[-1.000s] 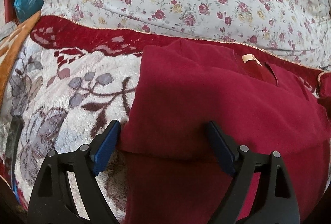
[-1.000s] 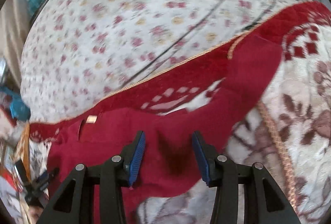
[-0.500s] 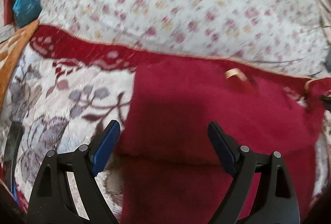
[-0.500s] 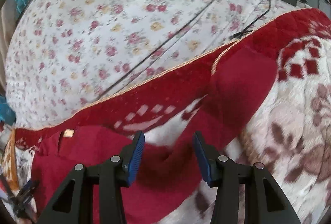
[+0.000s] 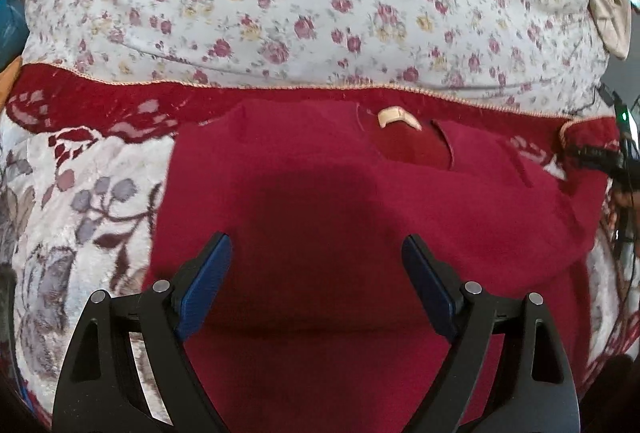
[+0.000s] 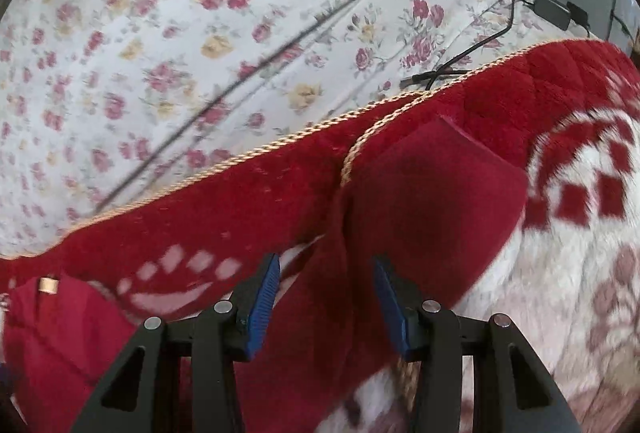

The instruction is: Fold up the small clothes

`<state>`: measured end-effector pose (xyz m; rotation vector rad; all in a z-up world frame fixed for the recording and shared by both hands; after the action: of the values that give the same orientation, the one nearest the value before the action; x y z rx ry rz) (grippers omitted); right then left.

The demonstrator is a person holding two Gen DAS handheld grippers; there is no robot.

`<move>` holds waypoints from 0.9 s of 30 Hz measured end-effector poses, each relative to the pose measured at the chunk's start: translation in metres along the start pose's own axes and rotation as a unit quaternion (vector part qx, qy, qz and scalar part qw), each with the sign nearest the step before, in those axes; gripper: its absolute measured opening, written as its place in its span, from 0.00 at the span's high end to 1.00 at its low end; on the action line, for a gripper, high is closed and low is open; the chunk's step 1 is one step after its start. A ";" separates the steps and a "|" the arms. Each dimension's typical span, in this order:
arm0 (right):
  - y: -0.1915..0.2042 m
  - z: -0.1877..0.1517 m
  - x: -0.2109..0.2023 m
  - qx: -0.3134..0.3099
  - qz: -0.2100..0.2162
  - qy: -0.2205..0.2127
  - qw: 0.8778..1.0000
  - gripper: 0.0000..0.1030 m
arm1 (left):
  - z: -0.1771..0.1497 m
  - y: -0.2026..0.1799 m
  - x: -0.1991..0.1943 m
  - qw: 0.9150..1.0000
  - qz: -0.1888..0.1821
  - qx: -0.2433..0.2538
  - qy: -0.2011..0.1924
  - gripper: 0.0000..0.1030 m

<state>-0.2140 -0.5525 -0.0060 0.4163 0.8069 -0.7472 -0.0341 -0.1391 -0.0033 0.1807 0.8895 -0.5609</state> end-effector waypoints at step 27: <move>0.104 0.013 -0.234 -0.060 0.339 -0.121 0.931 0.94 | 0.012 0.054 -0.048 0.994 0.011 -0.083 -0.068 0.16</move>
<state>-0.2392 -0.3884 0.1888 0.4461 0.4237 -0.0943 -0.0214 -0.0790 0.0372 0.0023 0.7963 -0.4701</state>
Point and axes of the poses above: each gripper's, at about its wrist camera, not at the fingertips, and x roughly the way its jaws point, y to its left, z to its top, the point moved 4 cm from there along x, roughly the way its jaws point, and after that the axes turned 4 degrees about -y, right-handed, at the moved point
